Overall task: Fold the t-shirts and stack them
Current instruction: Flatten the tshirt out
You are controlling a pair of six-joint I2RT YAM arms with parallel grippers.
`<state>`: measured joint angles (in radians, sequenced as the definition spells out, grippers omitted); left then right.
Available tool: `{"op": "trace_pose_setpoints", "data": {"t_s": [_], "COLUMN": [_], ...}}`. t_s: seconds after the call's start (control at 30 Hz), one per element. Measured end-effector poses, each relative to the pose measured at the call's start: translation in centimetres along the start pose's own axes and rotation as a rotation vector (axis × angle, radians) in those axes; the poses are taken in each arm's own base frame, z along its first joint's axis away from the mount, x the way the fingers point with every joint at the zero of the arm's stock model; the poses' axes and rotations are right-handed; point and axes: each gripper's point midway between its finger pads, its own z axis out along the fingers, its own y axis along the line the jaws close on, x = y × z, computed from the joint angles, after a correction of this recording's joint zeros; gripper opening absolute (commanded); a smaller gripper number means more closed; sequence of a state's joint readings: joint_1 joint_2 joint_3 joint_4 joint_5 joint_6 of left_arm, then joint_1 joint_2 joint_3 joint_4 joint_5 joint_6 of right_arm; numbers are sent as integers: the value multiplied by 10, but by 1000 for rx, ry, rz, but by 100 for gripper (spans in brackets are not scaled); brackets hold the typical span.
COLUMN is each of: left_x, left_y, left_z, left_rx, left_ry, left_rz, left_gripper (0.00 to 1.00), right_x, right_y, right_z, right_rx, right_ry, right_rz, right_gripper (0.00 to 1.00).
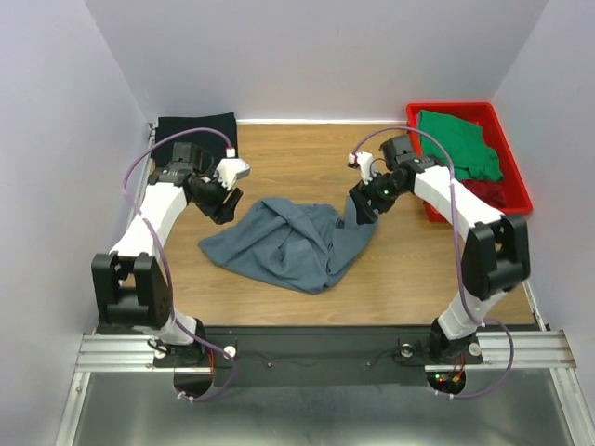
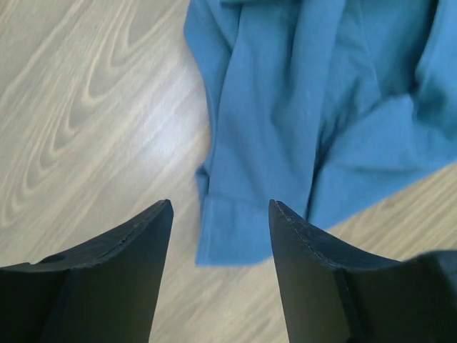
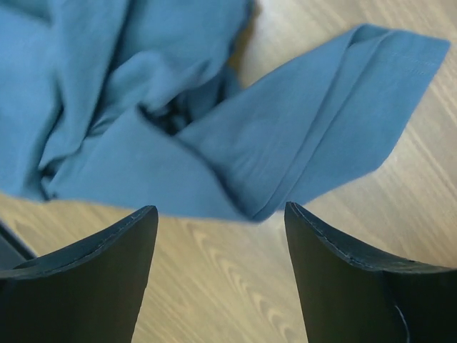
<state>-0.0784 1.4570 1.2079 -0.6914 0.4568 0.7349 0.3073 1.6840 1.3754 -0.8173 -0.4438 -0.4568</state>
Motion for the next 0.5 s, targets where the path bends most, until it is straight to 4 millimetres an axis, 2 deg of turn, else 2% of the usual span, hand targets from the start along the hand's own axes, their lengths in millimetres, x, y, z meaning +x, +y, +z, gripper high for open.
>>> {"op": "trace_pose_setpoints", "data": {"t_s": [0.03, 0.07, 0.2, 0.23, 0.4, 0.5], "left_x": [-3, -6, -22, -31, -64, -82], "left_y": [1, 2, -1, -2, -11, -13], "left_z": [7, 16, 45, 55, 96, 115], "left_rx": [14, 26, 62, 72, 110, 124], "left_ry": [-1, 0, 5, 0, -19, -34], "left_rz": [-15, -26, -39, -39, -14, 4], "left_gripper": [69, 73, 75, 80, 81, 82], "right_x": [-1, -3, -21, -23, -24, -12], "right_y": [-3, -7, -18, -17, 1, 13], "right_z": [4, 9, 27, 29, 36, 46], "right_rx": [-2, -4, -30, -43, -111, -154], "right_ry": [5, 11, -5, -11, -14, 9], "right_rz": [13, 32, 104, 115, 152, 172], "right_gripper": [77, 77, 77, 77, 74, 69]}}
